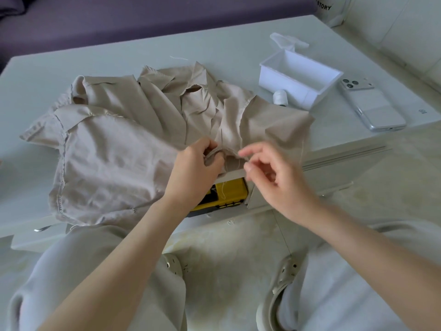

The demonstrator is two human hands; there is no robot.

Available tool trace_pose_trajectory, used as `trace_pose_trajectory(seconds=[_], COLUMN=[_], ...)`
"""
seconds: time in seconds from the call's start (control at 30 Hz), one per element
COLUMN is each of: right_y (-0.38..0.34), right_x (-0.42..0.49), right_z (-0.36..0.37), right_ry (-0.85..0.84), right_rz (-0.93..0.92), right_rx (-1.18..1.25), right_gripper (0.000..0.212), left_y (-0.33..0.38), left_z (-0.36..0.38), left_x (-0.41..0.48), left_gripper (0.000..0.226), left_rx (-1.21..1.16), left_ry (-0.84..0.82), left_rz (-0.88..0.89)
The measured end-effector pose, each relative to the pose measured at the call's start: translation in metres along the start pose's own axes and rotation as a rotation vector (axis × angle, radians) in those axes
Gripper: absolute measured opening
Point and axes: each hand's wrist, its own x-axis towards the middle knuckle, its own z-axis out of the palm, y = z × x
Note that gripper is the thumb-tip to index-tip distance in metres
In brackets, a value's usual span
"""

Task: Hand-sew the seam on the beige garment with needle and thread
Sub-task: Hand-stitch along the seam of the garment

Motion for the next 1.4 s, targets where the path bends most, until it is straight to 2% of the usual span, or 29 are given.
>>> trace_pose_trajectory(seconds=[0.1, 0.2, 0.3, 0.43, 0.63, 0.73, 0.8, 0.9, 0.97, 1.07, 1.13, 1.2, 1.4], right_y=[-0.003, 0.001, 0.004, 0.004, 0.010, 0.011, 0.009, 0.002, -0.003, -0.001, 0.005, 0.011, 0.031], right_x=[0.010, 0.018, 0.022, 0.026, 0.030, 0.031, 0.030, 0.027, 0.027, 0.029, 0.032, 0.033, 0.030], right_z=[0.003, 0.008, 0.015, 0.013, -0.004, -0.007, -0.007, -0.007, -0.006, -0.007, -0.009, -0.010, -0.002], right_ry=[0.136, 0.102, 0.070, 0.120, 0.252, 0.306, 0.287, 0.202, 0.160, 0.196, 0.262, 0.304, 0.267], right_rz=[0.121, 0.284, 0.295, 0.288, 0.396, 0.434, 0.424, 0.376, 0.355, 0.384, 0.415, 0.438, 0.463], right_rx=[0.062, 0.053, 0.001, 0.022, 0.246, 0.368, 0.451, 0.569, 0.623, 0.657, 0.601, 0.518, 0.194], right_gripper=[0.015, 0.016, 0.014, 0.012, 0.017, 0.020, 0.020, 0.018, 0.017, 0.018, 0.020, 0.023, 0.030], left_y=[0.001, 0.001, 0.000, 0.000, -0.004, -0.007, -0.003, 0.008, 0.017, 0.027, 0.031, 0.033, 0.026], left_z=[0.004, 0.010, 0.013, 0.012, 0.007, 0.007, 0.009, 0.008, 0.008, 0.004, 0.001, -0.004, -0.017], left_x=[-0.003, -0.005, -0.006, -0.006, -0.013, -0.016, -0.017, -0.016, -0.016, -0.016, -0.017, -0.016, -0.010], left_gripper=[0.009, 0.009, 0.015, 0.010, 0.021, 0.009, 0.022, 0.034, 0.025, 0.012, 0.017, 0.019, 0.022], left_rx=[0.071, 0.139, 0.163, 0.179, 0.335, 0.408, 0.419, 0.239, 0.079, -0.188, -0.347, -0.486, -0.793], left_ry=[-0.012, -0.067, -0.078, -0.085, -0.210, -0.322, -0.364, -0.320, -0.296, -0.374, -0.424, -0.401, -0.279], left_rz=[0.074, 0.112, 0.140, 0.164, 0.288, 0.283, 0.240, 0.118, 0.072, -0.022, -0.059, -0.067, 0.009])
